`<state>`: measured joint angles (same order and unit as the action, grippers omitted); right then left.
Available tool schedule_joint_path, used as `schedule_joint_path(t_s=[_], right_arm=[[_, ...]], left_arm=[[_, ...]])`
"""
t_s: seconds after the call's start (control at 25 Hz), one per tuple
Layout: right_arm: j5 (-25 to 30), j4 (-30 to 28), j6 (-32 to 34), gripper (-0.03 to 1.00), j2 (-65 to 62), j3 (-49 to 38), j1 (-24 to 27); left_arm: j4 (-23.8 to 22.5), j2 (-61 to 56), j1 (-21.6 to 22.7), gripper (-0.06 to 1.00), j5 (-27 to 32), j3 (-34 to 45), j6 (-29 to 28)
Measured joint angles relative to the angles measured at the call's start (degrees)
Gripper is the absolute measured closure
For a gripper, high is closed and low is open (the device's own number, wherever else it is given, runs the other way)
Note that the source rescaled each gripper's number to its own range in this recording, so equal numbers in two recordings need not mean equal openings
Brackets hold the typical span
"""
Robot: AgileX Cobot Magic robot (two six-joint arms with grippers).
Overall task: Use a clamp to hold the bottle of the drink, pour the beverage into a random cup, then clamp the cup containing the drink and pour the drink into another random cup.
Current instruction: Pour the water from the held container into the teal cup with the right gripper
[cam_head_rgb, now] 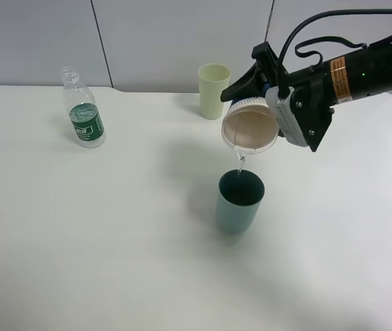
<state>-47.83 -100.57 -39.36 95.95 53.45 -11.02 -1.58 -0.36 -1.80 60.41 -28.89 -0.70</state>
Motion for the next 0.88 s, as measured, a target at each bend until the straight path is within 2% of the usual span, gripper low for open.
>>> schedule_joint_path(t_s=[0.64,0.88], right_arm=[[0.17,0.02,-12.36,0.95,0.00,0.00,-2.35],[1.60,0.07,-19.68,0.95,0.00,0.00,-2.51]], left_arm=[[0.00,0.00,0.00,-0.06,0.00,0.00,0.00],[0.00,0.00,0.00,-0.06,0.04,0.00,0.00]])
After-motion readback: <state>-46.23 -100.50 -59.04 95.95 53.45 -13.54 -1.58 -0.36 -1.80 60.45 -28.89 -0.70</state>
